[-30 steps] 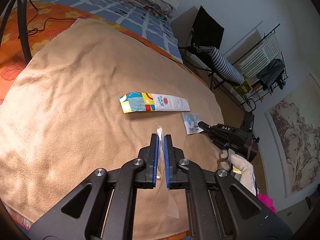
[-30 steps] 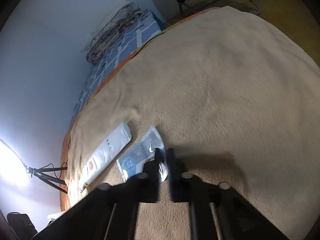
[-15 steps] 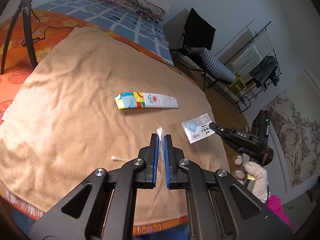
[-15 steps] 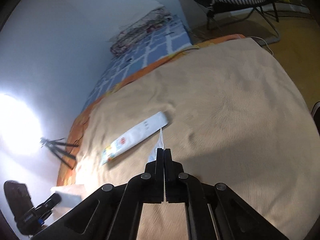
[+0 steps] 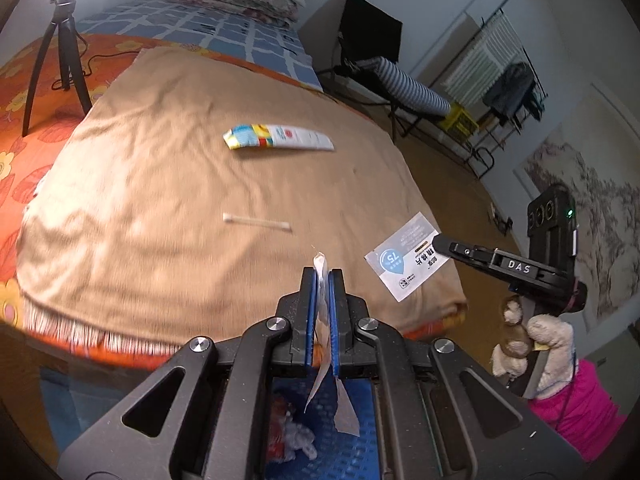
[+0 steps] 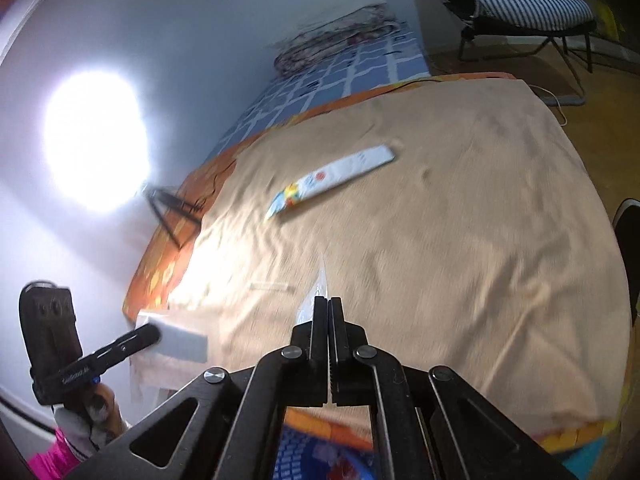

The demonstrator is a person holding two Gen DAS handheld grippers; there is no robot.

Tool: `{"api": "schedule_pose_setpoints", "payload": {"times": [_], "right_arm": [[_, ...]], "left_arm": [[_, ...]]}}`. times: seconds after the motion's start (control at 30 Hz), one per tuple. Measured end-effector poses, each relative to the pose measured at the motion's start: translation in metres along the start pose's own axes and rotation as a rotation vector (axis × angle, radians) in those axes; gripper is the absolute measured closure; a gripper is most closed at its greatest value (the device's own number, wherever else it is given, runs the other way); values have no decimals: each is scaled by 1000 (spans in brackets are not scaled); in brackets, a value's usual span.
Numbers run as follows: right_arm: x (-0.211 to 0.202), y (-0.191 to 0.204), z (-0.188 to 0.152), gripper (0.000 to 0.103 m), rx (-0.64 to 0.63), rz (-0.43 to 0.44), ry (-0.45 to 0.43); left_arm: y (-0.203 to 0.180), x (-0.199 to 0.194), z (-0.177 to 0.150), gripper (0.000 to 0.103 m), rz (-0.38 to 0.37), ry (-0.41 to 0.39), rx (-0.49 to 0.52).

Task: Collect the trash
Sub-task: 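Carry both items over the blue wastebasket and open both tools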

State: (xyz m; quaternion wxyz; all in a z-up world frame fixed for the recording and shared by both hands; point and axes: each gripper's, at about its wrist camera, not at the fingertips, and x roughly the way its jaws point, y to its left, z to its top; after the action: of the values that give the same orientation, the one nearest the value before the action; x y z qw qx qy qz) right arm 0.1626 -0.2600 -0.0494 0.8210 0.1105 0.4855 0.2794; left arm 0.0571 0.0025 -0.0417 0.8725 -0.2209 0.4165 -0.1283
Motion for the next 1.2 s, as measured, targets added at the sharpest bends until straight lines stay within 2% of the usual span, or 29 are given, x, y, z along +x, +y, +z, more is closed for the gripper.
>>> {"api": "schedule_pose_setpoints", "payload": {"times": [0.43,0.63,0.87,1.2], "right_arm": [[-20,48,-78,103,-168,-78,61],[-19,61,-119,103,-217,-99,110],[-10,63,-155,103,-244,-120,157],[5,45,-200,103,-230,-162,240]], "left_arm": [[-17,-4,-75,100,3,117,81],[-16,-2,-99,100,5,161,83],[-12,13,-135,100,20,254,86],[-16,35,-171,100,35,364,106]]}}
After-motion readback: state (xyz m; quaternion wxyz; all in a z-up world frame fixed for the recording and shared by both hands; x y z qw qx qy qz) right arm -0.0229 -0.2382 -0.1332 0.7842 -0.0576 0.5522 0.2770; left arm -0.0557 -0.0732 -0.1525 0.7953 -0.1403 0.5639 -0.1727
